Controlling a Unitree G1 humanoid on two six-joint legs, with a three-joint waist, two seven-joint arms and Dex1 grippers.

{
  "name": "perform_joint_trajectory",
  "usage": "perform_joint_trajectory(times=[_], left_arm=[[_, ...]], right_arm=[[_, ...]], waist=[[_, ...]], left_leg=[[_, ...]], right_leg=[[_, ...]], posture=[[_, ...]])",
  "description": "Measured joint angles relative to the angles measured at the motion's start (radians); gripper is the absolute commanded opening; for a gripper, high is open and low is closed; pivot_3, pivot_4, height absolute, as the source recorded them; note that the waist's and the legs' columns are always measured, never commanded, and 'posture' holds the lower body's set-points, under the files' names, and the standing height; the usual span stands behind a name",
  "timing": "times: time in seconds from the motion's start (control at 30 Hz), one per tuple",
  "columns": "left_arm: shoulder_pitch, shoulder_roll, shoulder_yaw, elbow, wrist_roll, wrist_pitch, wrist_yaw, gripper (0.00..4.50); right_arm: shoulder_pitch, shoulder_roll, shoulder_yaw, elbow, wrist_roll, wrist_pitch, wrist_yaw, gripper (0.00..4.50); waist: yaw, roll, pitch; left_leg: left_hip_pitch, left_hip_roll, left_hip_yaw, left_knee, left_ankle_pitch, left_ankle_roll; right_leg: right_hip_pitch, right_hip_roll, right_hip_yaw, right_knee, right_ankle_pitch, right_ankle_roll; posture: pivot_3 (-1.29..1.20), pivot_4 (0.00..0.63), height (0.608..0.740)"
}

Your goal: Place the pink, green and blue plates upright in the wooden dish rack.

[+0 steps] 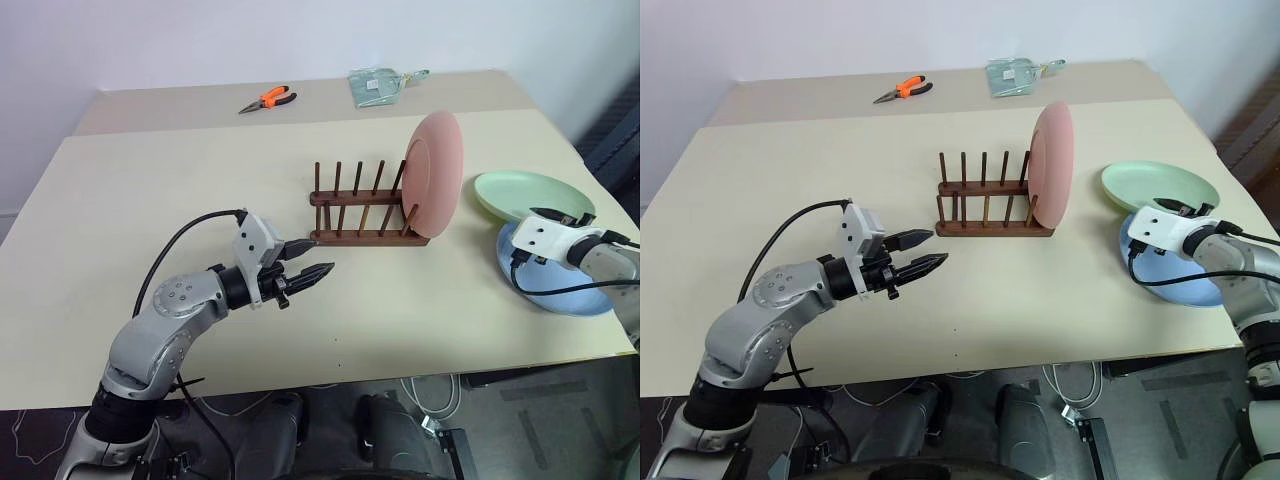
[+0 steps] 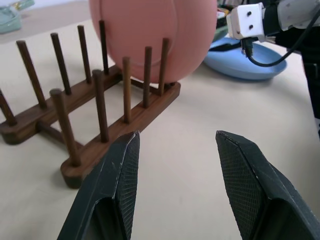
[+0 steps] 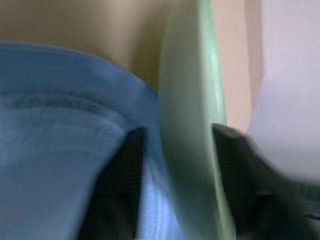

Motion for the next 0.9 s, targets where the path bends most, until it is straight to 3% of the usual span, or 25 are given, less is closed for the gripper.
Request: perform_joint_trajectory(times=[0.03, 0.07, 0.23, 0.33, 0.5, 0.7, 0.8, 0.9], left_arm=[[0.001, 0.000, 0.000, -0.001, 0.000, 0.000, 0.000, 2.47], [0.004, 0.000, 0.000, -0.005, 0.001, 0.000, 0.000, 2.47], [0.008, -0.001, 0.001, -0.008, 0.002, 0.000, 0.000, 2.47], [0.006, -0.002, 0.001, -0.003, 0.003, -0.006, 0.000, 2.47], [-0.009, -0.019, 0.005, 0.038, 0.022, -0.047, 0.000, 2.47], [-0.008, -0.016, 0.072, 0.134, 0.070, -0.120, 0.013, 2.47], [-0.001, -0.017, 0.089, 0.148, 0.087, -0.147, 0.018, 2.47], [0.012, -0.017, 0.094, 0.149, 0.089, -0.156, 0.019, 2.47]], right_arm=[[0.000, 0.000, 0.000, -0.001, -0.005, 0.000, -0.003, 0.09], [0.000, -0.001, -0.001, -0.009, -0.009, 0.000, -0.011, 0.03], [0.056, -0.001, -0.062, -0.140, 0.019, 0.029, -0.012, 0.03], [0.065, 0.040, -0.178, -0.274, 0.141, 0.090, -0.008, 0.03], [-0.058, 0.250, -0.373, -0.641, 0.616, 0.367, 0.021, 0.03], [-0.148, 0.362, -0.480, -1.020, 1.354, 0.754, -0.027, 0.03], [-0.140, 0.475, -0.448, -1.105, 1.595, 0.828, -0.159, 0.03], [-0.087, 0.571, -0.382, -1.148, 1.663, 0.850, -0.278, 0.03]], waist=[[0.000, 0.000, 0.000], [-0.001, 0.000, 0.000], [-0.001, 0.001, 0.000], [-0.003, 0.001, 0.000], [-0.002, 0.001, 0.000], [0.003, 0.000, 0.000], [-0.001, 0.000, 0.000], [-0.001, 0.001, 0.000]], left_leg=[[0.000, 0.000, 0.000, 0.000, 0.000, 0.000], [0.000, 0.000, 0.000, 0.000, 0.000, 0.000], [0.000, 0.000, 0.000, 0.000, 0.000, 0.000], [0.000, 0.000, 0.000, 0.000, 0.000, 0.000], [0.000, 0.001, -0.001, 0.000, 0.000, 0.000], [-0.001, 0.000, -0.004, 0.000, -0.001, 0.001], [-0.001, 0.000, -0.003, 0.000, -0.001, 0.001], [-0.001, 0.000, -0.003, 0.000, -0.001, 0.001]], right_leg=[[0.000, 0.000, 0.000, 0.000, 0.000, 0.000], [0.000, 0.000, 0.000, 0.000, 0.000, 0.000], [0.000, 0.000, 0.000, 0.001, 0.000, 0.000], [0.000, 0.001, 0.001, 0.001, 0.001, 0.002], [0.000, 0.002, 0.001, 0.001, 0.002, 0.003], [0.000, 0.001, 0.000, -0.001, 0.001, 0.002], [-0.001, 0.000, 0.000, 0.000, 0.000, 0.000], [-0.002, 0.000, 0.000, 0.000, 0.000, 0.000]], posture=[[0.00, 0.150, 0.729], [0.00, 0.150, 0.729], [0.00, 0.150, 0.729], [0.00, 0.150, 0.729], [0.00, 0.150, 0.729], [0.00, 0.150, 0.729], [0.00, 0.150, 0.729], [0.00, 0.150, 0.729]])
